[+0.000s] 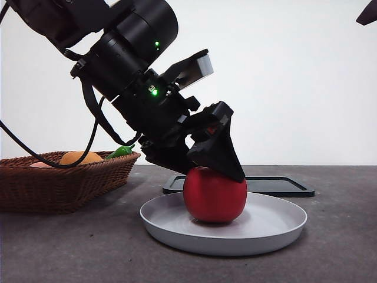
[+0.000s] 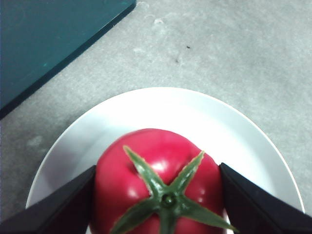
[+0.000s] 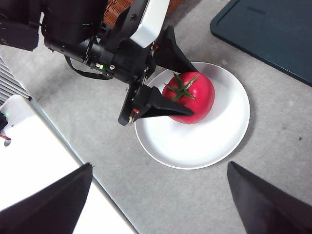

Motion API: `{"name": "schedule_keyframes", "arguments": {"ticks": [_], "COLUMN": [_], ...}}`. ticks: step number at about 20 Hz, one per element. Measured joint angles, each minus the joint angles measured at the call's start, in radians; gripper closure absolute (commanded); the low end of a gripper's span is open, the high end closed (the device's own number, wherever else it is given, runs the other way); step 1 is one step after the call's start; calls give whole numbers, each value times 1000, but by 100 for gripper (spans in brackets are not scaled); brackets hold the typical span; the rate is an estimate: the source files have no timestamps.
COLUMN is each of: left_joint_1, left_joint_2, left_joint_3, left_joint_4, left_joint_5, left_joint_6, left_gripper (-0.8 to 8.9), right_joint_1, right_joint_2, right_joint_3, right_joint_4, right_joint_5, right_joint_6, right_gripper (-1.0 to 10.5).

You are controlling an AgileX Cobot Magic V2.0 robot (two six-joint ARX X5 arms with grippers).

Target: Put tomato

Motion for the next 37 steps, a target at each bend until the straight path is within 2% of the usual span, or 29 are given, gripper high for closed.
{"name": "schedule_keyframes", "arguments": {"ticks": [2,5,14,19,24,29,33,37], "left_joint_1": [0,-1,-1,18,143,325,455,484], "left_joint_2": [0,0,-141,-312,-547,-761,-857,-908], "left_joint_3": [0,0,0,0,0,0,0,0], "left_joint_4": [2,-11,-80,-144,-255,-467,-692,-931], "left_joint_5": [-2,-2,-2,-2,-13,-3,137,339], "left_joint_6": [-7,-24,-39,-39,-63,-74,-65,-40], "left_gripper": [366,337,339,344,344,344,345,346], "right_joint_1": [0,0,0,0,0,0,0,0], "right_joint_2": [0,0,0,0,0,0,0,0], "right_joint_3": [0,0,0,0,0,0,0,0], "right_joint_4": [0,0,0,0,0,0,0,0], "right_joint_5": [0,0,0,0,0,0,0,2], "right_joint_6": [0,0,0,0,0,0,0,0], "right_gripper": [506,507,507,507,507,507,506,507]}}
